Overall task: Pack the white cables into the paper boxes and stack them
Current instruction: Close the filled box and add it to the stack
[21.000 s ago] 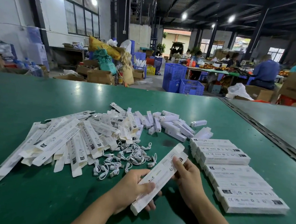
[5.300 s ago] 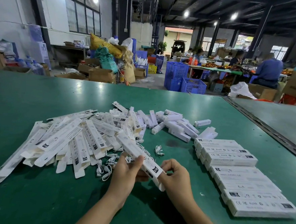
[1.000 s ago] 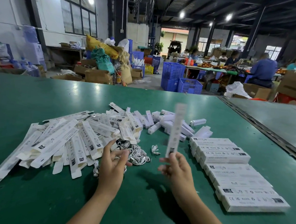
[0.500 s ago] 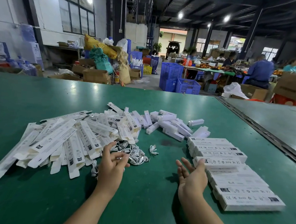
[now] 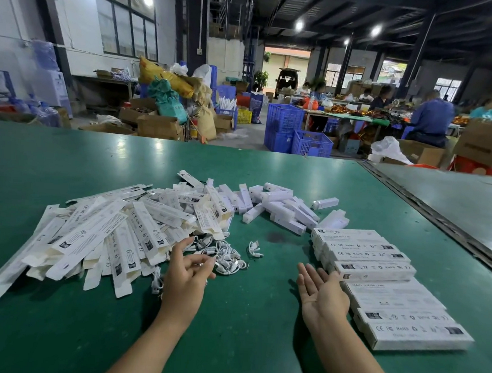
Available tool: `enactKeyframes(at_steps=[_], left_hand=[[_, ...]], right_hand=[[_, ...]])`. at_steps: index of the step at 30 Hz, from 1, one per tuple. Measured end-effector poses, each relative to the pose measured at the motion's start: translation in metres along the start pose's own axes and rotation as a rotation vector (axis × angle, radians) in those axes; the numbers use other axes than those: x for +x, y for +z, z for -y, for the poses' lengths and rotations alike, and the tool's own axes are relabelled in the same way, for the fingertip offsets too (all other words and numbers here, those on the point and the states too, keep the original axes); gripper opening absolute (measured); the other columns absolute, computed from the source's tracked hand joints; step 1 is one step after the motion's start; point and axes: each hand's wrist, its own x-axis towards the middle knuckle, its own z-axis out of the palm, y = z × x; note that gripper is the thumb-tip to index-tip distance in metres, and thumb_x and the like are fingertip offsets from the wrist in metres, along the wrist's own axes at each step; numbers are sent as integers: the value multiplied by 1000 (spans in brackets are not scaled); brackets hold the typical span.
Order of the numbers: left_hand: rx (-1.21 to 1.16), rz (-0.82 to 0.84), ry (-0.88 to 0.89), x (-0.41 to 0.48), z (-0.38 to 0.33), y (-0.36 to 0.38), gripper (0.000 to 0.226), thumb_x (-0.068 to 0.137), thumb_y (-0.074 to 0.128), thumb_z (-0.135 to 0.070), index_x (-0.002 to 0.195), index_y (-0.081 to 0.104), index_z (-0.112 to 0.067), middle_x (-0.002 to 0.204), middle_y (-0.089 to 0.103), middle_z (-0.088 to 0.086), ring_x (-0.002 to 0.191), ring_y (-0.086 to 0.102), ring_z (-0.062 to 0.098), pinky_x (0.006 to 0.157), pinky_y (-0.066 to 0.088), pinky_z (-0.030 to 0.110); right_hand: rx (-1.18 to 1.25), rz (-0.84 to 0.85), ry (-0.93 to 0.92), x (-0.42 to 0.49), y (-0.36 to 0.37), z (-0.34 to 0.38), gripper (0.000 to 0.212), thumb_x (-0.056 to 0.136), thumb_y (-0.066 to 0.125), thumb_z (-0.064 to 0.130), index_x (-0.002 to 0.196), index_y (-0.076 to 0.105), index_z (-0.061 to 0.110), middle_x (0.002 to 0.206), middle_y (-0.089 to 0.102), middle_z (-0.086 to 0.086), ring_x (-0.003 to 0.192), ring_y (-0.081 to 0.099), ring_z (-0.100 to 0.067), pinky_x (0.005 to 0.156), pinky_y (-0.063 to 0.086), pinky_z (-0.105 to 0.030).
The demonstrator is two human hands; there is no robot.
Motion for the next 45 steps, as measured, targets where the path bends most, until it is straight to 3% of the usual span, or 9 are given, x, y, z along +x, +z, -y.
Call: enactKeyframes(at_steps=[4, 16, 19, 21, 26, 30, 36, 41, 45], left_hand=[[6, -4, -12, -1, -2, 0, 43, 95, 63, -9, 130, 45, -27, 100, 68, 4, 66, 67, 5, 68, 48, 28], [90, -104, 64, -4, -6, -3, 30, 93, 64, -6, 99, 59, -34, 90, 69, -3, 75, 66, 7, 63, 50, 19], [355, -233, 184, 3, -7, -13, 21, 90, 66, -6, 94, 64, -27, 98, 68, -1, 96, 64, 18, 78, 50, 32], [606, -366, 175, 11, -6, -24, 25, 85, 69, -7, 108, 66, -16, 116, 65, 9, 116, 54, 30, 91, 43, 41], [964, -412, -142, 21, 1, -51, 64, 86, 72, -34, 144, 47, -26, 163, 12, 17, 150, 4, 34, 119, 8, 55], [1007, -348, -266, 23, 4, -57, 52, 90, 63, -46, 139, 52, -32, 161, 19, 15, 149, 10, 34, 121, 7, 51], [973, -392, -216, 22, 4, -56, 27, 89, 69, -40, 109, 67, -21, 143, 45, 16, 133, 37, 39, 117, 17, 49], [751, -430, -63, 17, -5, -46, 19, 88, 72, -15, 94, 56, -10, 127, 49, 16, 107, 51, 40, 83, 44, 46], [558, -468, 33, 21, -2, -43, 18, 89, 64, 2, 89, 49, -6, 107, 48, 11, 89, 50, 31, 74, 40, 39]], right_hand=[[27, -13, 20, 1, -1, 4, 40, 107, 32, 36, 87, 51, 6, 89, 66, -15, 80, 68, -28, 67, 51, -32], [51, 20, 35, 7, -2, 12, 33, 103, 46, 28, 76, 50, 11, 71, 52, -4, 64, 54, -18, 62, 44, -27], [15, 42, 39, 7, -1, 10, 32, 102, 49, 23, 74, 51, 10, 69, 50, -4, 63, 52, -17, 61, 43, -25], [7, 52, 41, 6, -1, 8, 32, 102, 49, 22, 73, 51, 9, 68, 50, -4, 62, 51, -16, 61, 42, -25], [14, 70, 38, 5, -1, 8, 31, 102, 49, 21, 73, 51, 9, 68, 49, -4, 61, 50, -15, 61, 41, -23], [16, 81, 43, 5, -2, 7, 31, 102, 50, 20, 73, 51, 9, 68, 50, -4, 60, 50, -14, 60, 42, -23], [6, 89, 36, 5, -2, 5, 30, 102, 50, 20, 74, 52, 9, 66, 51, -3, 59, 50, -14, 59, 42, -23], [-3, 104, 35, 7, -3, 3, 29, 101, 51, 21, 75, 51, 9, 66, 51, -4, 58, 50, -15, 57, 42, -23], [-56, 107, 6, 6, -4, 0, 29, 101, 53, 22, 75, 54, 9, 57, 56, -2, 53, 52, -13, 54, 45, -23]])
